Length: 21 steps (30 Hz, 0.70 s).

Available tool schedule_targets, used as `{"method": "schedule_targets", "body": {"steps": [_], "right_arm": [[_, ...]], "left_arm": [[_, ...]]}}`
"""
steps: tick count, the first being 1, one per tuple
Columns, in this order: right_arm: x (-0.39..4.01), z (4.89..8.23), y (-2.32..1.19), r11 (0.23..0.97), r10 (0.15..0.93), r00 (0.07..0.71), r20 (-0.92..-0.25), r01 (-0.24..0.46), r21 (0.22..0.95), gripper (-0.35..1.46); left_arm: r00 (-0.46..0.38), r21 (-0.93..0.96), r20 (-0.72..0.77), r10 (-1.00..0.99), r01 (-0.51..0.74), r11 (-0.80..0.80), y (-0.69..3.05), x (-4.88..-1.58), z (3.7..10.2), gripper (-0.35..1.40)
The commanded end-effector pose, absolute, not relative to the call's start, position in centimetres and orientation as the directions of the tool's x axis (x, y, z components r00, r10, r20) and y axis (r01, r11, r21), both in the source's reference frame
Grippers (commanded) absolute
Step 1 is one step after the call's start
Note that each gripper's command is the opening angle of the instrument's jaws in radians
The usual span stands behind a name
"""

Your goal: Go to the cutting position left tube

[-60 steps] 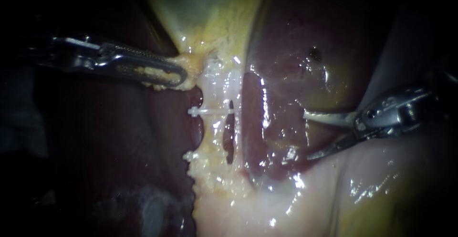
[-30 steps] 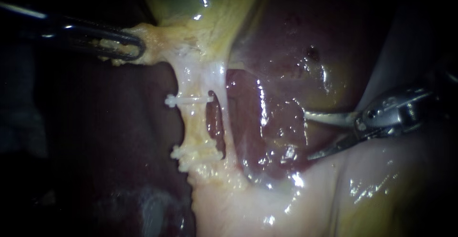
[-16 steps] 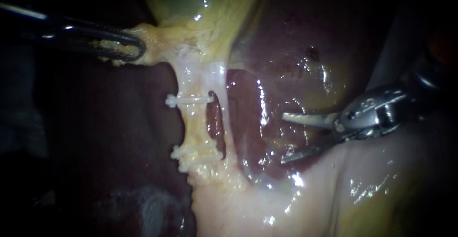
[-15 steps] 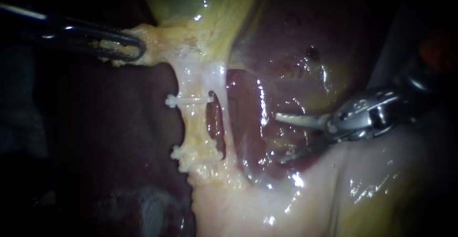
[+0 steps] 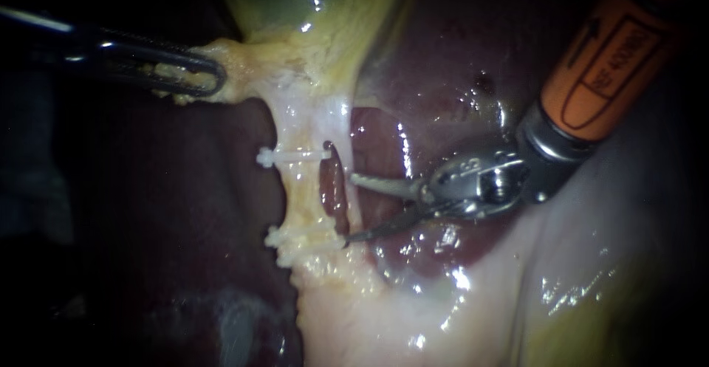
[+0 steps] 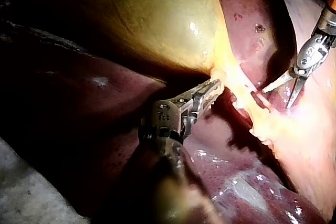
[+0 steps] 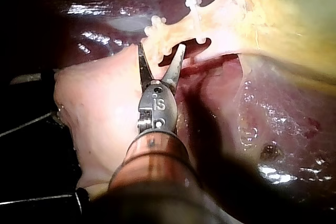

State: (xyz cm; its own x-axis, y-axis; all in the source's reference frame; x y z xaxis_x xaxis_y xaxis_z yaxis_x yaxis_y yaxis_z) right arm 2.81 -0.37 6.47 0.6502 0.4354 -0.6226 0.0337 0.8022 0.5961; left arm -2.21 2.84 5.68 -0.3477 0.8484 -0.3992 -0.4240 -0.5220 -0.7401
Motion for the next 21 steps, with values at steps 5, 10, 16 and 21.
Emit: {"method": "schedule_targets", "body": {"steps": [5, 10, 16, 21], "right_arm": [[2.86, 6.64, -0.41, 0.786, 0.448, 0.655, -0.608, 0.034, 0.617, 1.45], [2.85, 6.83, -0.43, 0.775, 0.458, 0.659, -0.597, 0.033, 0.631, 1.45], [2.83, 7.01, -0.42, 0.759, 0.473, 0.662, -0.581, 0.028, 0.651, 1.45], [2.82, 7.11, -0.36, 0.738, 0.478, 0.67, -0.568, 0.044, 0.673, 1.43]], "left_arm": [[-0.348, -0.74, -0.399, 0.848, -0.424, -0.522, 2.84, -2.21, 5.68, -0.35], [-0.348, -0.74, -0.399, 0.848, -0.424, -0.522, 2.84, -2.21, 5.68, -0.35], [-0.348, -0.74, -0.399, 0.848, -0.424, -0.522, 2.84, -2.21, 5.68, -0.35], [-0.347, -0.74, -0.399, 0.848, -0.425, -0.522, 2.84, -2.21, 5.68, -0.35]]}}
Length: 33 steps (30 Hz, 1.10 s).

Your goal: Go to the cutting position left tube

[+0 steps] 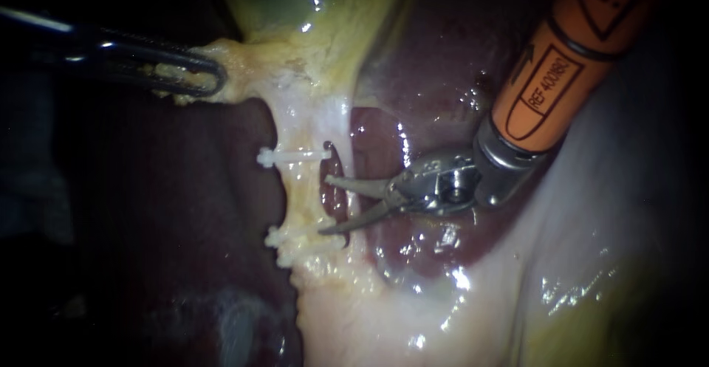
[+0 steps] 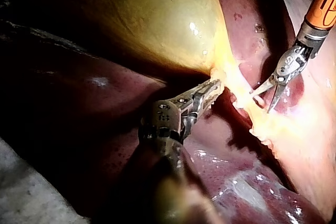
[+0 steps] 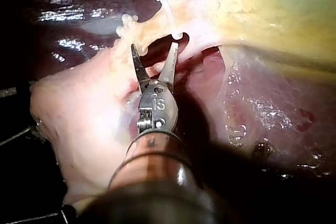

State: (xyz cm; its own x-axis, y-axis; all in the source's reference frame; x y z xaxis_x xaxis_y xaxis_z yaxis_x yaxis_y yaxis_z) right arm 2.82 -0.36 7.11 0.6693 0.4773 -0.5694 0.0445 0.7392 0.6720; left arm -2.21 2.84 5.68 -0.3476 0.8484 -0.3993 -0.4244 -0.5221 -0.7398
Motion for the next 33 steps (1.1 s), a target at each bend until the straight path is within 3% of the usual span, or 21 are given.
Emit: {"method": "schedule_targets", "body": {"steps": [1, 18, 33], "right_arm": [[2.81, 7.13, -0.35, 0.732, 0.483, 0.667, -0.567, 0.048, 0.68, 1.43], [3.17, 7.23, -0.31, 0.652, 0.57, 0.604, -0.557, 0.079, 0.754, 1.41], [3.61, 7.38, -0.38, 0.64, 0.603, 0.572, -0.556, 0.069, 0.765, 1.41]], "left_arm": [[-0.347, -0.74, -0.399, 0.849, -0.425, -0.522, 2.84, -2.21, 5.68, -0.35], [-0.347, -0.74, -0.399, 0.849, -0.426, -0.521, 2.83, -2.23, 5.67, -0.35], [-0.346, -0.739, -0.399, 0.849, -0.426, -0.521, 2.83, -2.23, 5.66, -0.35]]}}
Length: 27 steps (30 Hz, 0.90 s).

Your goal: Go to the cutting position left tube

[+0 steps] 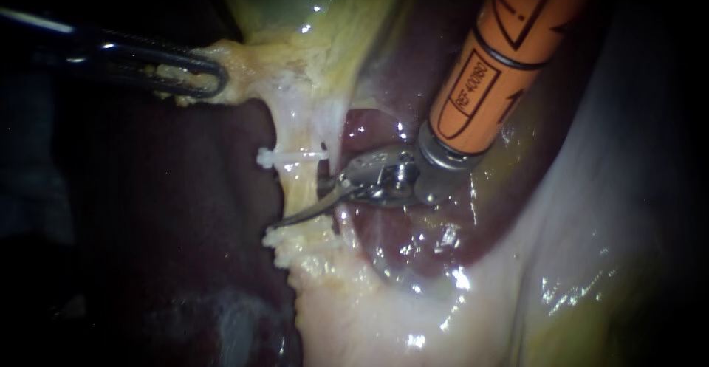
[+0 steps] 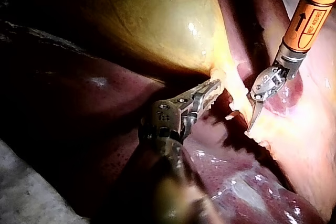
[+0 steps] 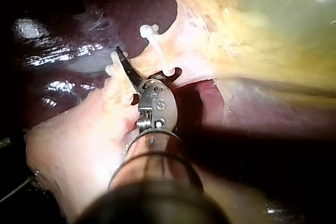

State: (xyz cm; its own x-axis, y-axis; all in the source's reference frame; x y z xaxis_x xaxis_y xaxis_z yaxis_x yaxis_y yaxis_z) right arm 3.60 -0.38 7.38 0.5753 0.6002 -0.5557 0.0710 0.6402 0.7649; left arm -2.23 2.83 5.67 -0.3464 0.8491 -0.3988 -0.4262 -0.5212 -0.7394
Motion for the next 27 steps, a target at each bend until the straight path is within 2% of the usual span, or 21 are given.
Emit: {"method": "schedule_targets", "body": {"steps": [1, 7, 15, 27], "right_arm": [[3.63, 7.39, -0.38, 0.638, 0.605, 0.568, -0.558, 0.073, 0.766, 1.41], [3.76, 7.4, -0.36, 0.62, 0.628, 0.541, -0.559, 0.087, 0.78, 1.43], [3.86, 7.35, -0.39, 0.595, 0.64, 0.496, -0.587, 0.163, 0.787, 1.43], [3.97, 6.96, -0.51, 0.562, 0.659, 0.439, -0.611, 0.254, 0.788, 1.43]], "left_arm": [[-0.346, -0.739, -0.399, 0.849, -0.427, -0.521, 2.83, -2.23, 5.66, -0.35], [-0.346, -0.739, -0.399, 0.849, -0.427, -0.521, 2.83, -2.23, 5.66, -0.35], [-0.346, -0.739, -0.399, 0.849, -0.427, -0.521, 2.83, -2.23, 5.66, -0.35], [-0.346, -0.739, -0.399, 0.849, -0.426, -0.521, 2.82, -2.23, 5.66, -0.35]]}}
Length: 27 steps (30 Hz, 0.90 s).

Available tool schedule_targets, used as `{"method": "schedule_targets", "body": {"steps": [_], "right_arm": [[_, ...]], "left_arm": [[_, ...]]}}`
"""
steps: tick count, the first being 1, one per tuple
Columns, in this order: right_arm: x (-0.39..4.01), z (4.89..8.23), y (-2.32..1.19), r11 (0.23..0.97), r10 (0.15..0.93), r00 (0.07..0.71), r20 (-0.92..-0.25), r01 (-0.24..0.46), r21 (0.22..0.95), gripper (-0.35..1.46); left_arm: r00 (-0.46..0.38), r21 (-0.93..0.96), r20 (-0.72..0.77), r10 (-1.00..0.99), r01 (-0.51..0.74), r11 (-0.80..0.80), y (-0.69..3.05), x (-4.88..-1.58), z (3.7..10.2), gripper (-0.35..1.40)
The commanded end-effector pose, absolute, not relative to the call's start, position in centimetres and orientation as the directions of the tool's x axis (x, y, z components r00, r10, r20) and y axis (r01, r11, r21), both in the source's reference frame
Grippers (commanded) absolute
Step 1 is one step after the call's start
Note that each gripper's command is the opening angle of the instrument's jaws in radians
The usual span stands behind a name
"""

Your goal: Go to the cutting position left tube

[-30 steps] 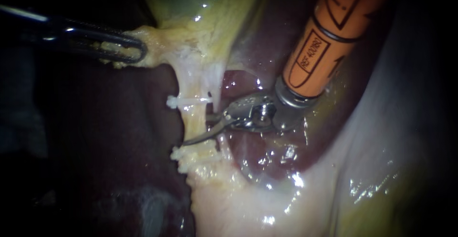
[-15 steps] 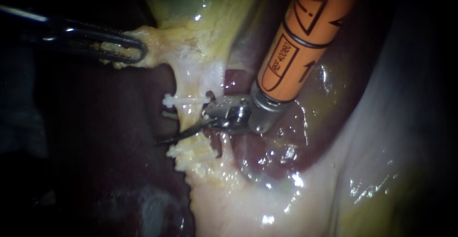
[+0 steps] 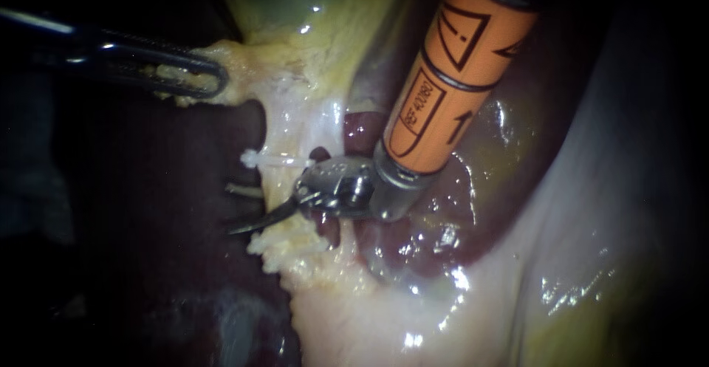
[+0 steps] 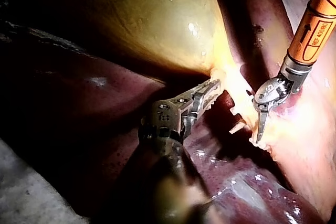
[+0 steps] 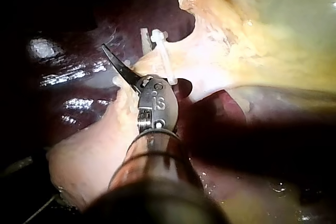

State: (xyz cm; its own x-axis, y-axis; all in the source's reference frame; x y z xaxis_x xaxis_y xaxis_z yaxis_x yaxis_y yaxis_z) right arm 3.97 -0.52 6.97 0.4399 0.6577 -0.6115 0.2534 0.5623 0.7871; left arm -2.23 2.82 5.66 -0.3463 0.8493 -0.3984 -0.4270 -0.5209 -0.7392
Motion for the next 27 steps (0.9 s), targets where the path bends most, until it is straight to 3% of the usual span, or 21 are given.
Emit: {"method": "schedule_targets", "body": {"steps": [1, 12, 27], "right_arm": [[3.98, 6.92, -0.5, 0.559, 0.663, 0.433, -0.611, 0.257, 0.789, 1.43], [4.01, 6.55, -0.39, 0.535, 0.697, 0.384, -0.605, 0.282, 0.796, 1.43], [4.02, 6.53, -0.4, 0.534, 0.698, 0.382, -0.605, 0.286, 0.796, 1.45]], "left_arm": [[-0.346, -0.739, -0.399, 0.849, -0.426, -0.521, 2.82, -2.23, 5.66, -0.35], [-0.347, -0.739, -0.399, 0.849, -0.426, -0.521, 2.82, -2.22, 5.66, -0.35], [-0.347, -0.74, -0.399, 0.849, -0.426, -0.521, 2.83, -2.22, 5.66, -0.35]]}}
